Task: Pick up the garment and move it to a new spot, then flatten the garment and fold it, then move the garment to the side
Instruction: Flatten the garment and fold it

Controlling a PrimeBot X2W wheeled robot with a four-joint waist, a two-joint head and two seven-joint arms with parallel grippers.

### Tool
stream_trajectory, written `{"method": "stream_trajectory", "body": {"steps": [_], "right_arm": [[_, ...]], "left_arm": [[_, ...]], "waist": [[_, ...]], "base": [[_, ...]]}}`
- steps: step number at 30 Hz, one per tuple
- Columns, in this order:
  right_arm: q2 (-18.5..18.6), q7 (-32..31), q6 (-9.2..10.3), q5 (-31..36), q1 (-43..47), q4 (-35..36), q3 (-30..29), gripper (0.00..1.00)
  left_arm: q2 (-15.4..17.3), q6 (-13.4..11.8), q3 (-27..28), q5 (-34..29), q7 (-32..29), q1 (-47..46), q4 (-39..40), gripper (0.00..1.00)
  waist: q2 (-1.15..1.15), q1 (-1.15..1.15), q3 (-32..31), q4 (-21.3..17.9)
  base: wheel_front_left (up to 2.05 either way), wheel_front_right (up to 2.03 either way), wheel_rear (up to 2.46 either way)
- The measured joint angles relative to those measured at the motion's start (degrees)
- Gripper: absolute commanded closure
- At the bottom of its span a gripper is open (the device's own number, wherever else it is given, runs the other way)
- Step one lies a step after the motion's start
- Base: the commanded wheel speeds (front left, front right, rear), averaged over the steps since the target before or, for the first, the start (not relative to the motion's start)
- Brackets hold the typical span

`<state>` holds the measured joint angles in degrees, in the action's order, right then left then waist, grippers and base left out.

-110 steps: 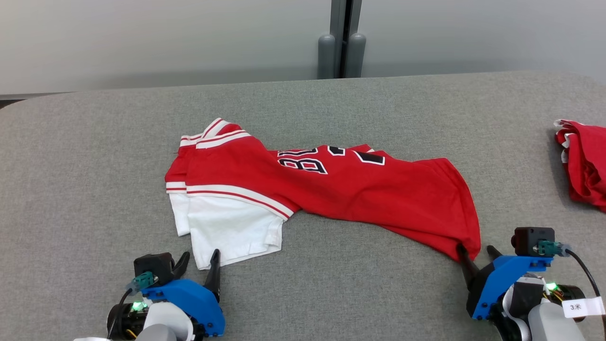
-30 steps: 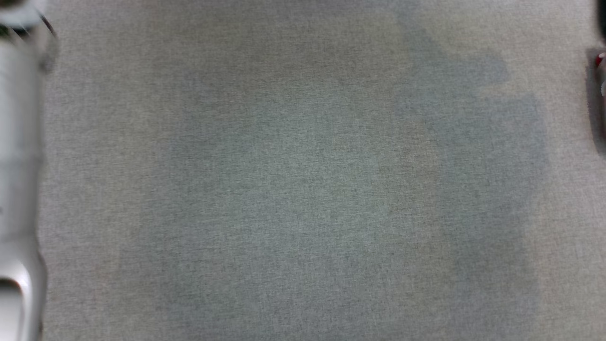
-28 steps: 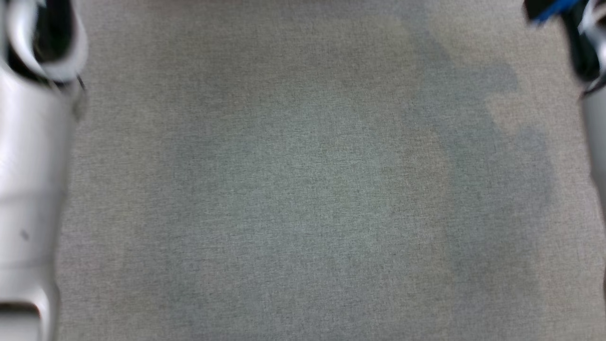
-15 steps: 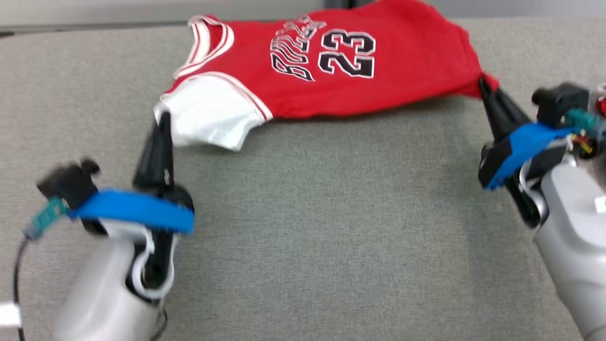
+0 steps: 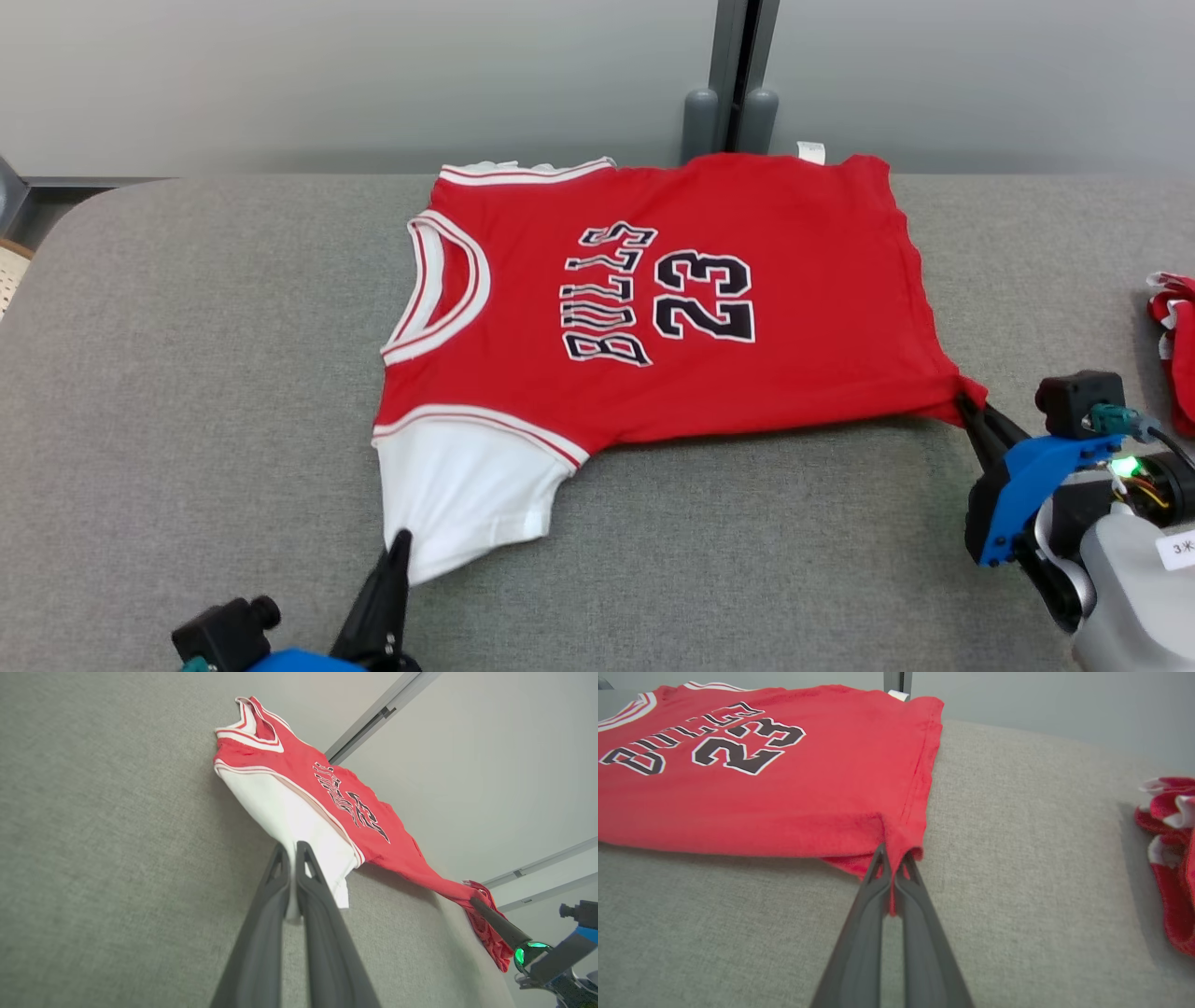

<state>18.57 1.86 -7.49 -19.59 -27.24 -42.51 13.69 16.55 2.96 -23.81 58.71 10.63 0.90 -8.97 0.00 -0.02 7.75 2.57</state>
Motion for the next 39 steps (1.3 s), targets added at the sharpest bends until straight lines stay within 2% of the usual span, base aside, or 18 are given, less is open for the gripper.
{"method": "stream_trajectory", "body": {"steps": [7,13,17,21,24,28,31,35,39], "right_arm": [[-1.3,-11.2,0.00,0.0,11.0,9.3,-6.5,1.00],[-3.5,-22.8,0.00,1.7,21.4,25.1,-13.2,1.00],[-6.4,-28.3,0.00,4.1,26.2,36.0,-17.2,1.00],[-7.7,-31.1,0.01,4.9,27.1,41.8,-18.1,1.00],[-8.3,-32.4,0.01,4.9,26.2,43.7,-17.3,1.00],[-7.8,-33.6,0.01,4.7,23.5,44.1,-16.6,1.00],[-7.0,-34.1,0.01,3.8,20.5,43.7,-15.7,1.00],[-6.4,-35.1,0.01,2.1,17.7,41.7,-14.7,1.00],[-5.6,-35.4,0.01,0.4,14.3,39.1,-13.0,1.00]], "left_arm": [[5.0,-4.4,-3.1,2.4,-9.1,10.3,10.6,1.00],[8.3,-6.7,-2.5,4.4,-12.1,15.1,18.0,1.00],[7.7,-6.3,-0.6,6.7,-11.2,15.4,22.4,1.00],[6.7,-5.3,-0.6,7.0,-11.8,11.2,23.3,1.00],[4.5,-3.9,-0.7,8.3,-12.7,5.8,22.1,1.00],[2.5,-3.2,-0.3,10.2,-14.6,-1.2,18.8,1.00],[0.9,-3.2,0.6,15.1,-18.3,-5.8,15.9,1.00],[0.3,-5.1,2.0,20.7,-23.8,-11.3,10.8,1.00],[0.5,-6.9,4.3,22.5,-25.6,-16.2,6.2,1.00]], "waist": [[0.00,0.00,-1.8,1.3],[0.00,0.00,-1.8,1.1],[0.00,0.01,-1.2,0.7],[0.00,0.01,-0.4,0.4],[0.00,0.02,0.1,0.0],[0.00,0.02,1.0,0.0],[0.00,0.02,1.7,-0.4],[0.00,0.02,2.4,-0.8],[0.00,0.02,3.2,-1.9]], "base": [[0.00,0.00,0.00],[0.00,0.00,0.00],[0.00,0.00,0.00],[0.00,0.00,0.00],[0.00,0.00,0.00],[0.00,0.00,0.00],[0.00,0.00,0.00],[0.00,0.00,0.00],[0.00,0.00,0.00]]}}
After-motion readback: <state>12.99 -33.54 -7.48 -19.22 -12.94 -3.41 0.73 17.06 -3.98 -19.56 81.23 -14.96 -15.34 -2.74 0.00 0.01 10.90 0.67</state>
